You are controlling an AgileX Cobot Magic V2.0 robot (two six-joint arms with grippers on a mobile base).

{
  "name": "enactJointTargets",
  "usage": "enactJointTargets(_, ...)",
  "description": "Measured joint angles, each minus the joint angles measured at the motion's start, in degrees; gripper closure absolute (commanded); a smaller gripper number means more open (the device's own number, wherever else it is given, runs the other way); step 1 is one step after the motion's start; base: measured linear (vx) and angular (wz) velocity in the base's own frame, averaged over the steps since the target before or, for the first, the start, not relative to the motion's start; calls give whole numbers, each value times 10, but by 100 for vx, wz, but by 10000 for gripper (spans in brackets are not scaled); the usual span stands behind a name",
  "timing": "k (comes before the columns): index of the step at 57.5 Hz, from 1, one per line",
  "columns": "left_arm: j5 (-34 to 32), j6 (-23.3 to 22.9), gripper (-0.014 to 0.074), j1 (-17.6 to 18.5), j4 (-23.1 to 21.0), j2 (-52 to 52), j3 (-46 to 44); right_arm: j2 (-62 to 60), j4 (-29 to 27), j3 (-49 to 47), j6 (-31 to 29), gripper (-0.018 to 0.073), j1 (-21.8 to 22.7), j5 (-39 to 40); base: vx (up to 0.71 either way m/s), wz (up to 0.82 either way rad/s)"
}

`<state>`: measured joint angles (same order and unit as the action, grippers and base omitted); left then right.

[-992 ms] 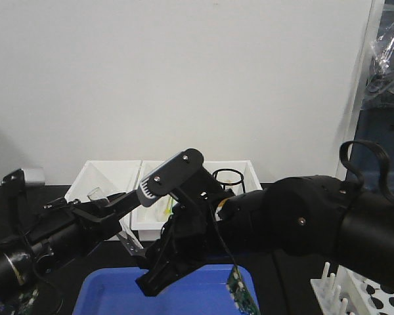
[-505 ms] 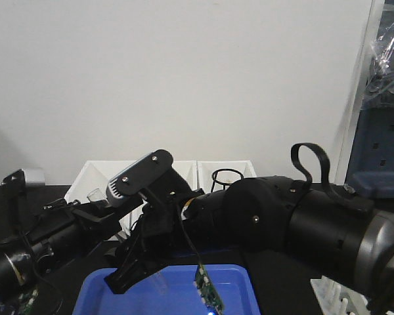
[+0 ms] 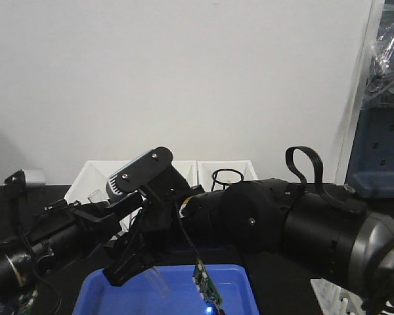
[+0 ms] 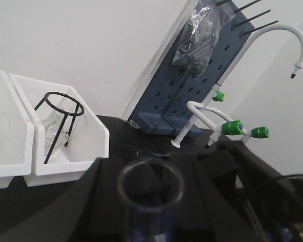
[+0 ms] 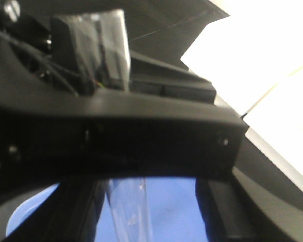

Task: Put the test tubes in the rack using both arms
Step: 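Bring the right gripper to the tube held by the left gripper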

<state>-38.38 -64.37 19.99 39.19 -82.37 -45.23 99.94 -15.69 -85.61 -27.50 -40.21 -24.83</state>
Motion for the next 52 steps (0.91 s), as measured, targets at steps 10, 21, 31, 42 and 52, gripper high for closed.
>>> enactJointTargets(10, -1, -15, 601, 0, 40, 0, 0, 0, -1, 0, 0, 96, 0, -1, 0, 0)
enactJointTargets(21, -7, -30, 601, 0, 58, 0, 0, 0, -3, 0, 0, 96, 0, -4, 0, 0)
enactJointTargets(31, -17, -30, 601, 0, 61, 0, 0, 0, -3, 0, 11, 141, 0, -4, 0, 0)
enactJointTargets(42, -20, -30, 601, 0, 61, -1, 0, 0, -6, 0, 17, 215, 0, -12, 0, 0)
enactJointTargets(52, -20, -30, 601, 0, 66, -2, 0, 0, -7, 0, 22, 309, 0, -23, 0, 0)
